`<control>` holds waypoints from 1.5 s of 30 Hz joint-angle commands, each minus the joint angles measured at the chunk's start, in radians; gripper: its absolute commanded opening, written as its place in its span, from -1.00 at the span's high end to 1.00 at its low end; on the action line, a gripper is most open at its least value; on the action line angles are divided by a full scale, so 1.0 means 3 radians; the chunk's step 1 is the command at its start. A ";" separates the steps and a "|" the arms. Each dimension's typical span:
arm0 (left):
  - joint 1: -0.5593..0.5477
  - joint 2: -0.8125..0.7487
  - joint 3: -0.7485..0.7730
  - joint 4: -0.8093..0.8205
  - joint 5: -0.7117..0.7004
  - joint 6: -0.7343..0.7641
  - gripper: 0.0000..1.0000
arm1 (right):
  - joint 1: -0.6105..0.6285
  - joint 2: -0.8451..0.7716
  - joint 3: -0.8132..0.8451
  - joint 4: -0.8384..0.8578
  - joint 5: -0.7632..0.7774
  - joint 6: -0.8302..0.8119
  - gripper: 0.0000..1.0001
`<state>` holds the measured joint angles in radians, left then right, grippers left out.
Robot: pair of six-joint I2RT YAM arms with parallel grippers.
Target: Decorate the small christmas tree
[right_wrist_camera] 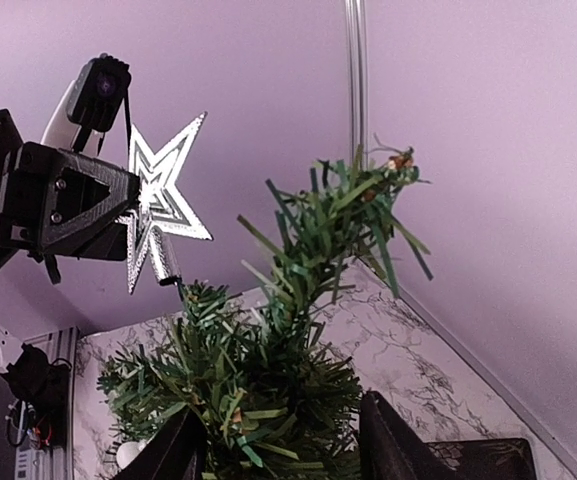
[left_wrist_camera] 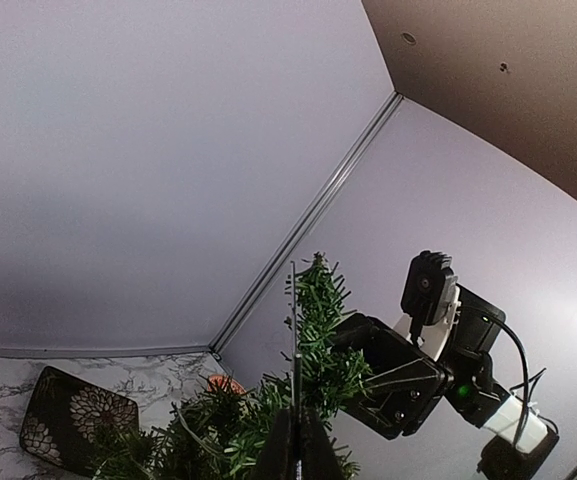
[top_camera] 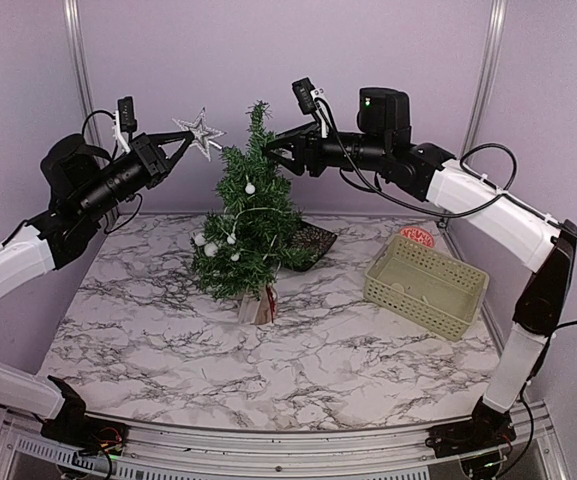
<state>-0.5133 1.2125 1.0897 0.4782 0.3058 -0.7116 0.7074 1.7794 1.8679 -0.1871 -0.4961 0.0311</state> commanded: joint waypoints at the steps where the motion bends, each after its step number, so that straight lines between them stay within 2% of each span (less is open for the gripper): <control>1: 0.0011 0.0038 -0.0027 0.0142 -0.0013 -0.0033 1.00 | -0.0020 0.0031 0.0145 0.0092 -0.0091 -0.0001 0.06; 4: 0.0013 0.0053 -0.0019 0.0141 -0.0052 -0.0022 1.00 | -0.0021 0.0036 0.0140 0.0087 -0.0108 -0.0011 0.23; 15: 0.0008 0.0154 0.0049 0.0145 -0.0013 0.0031 1.00 | -0.0017 0.0061 0.0130 0.0102 -0.0233 -0.0028 0.59; 26: 0.0008 -0.0073 0.0000 0.0152 -0.0169 0.0271 1.00 | -0.0017 0.0069 0.0130 0.0112 -0.0234 0.0005 1.00; 31: 0.0008 -0.0158 -0.0016 0.0152 -0.0143 0.0328 1.00 | -0.0017 0.0063 0.0126 0.0101 -0.0202 0.0029 1.00; 45: -0.0027 0.0090 0.0132 0.0159 0.0057 0.0342 1.00 | 0.0016 0.0051 0.0084 0.0097 -0.0289 -0.0021 1.00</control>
<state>-0.5140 1.2190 1.0931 0.4934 0.2886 -0.6220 0.7082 1.7851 1.8679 -0.1726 -0.5743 0.0296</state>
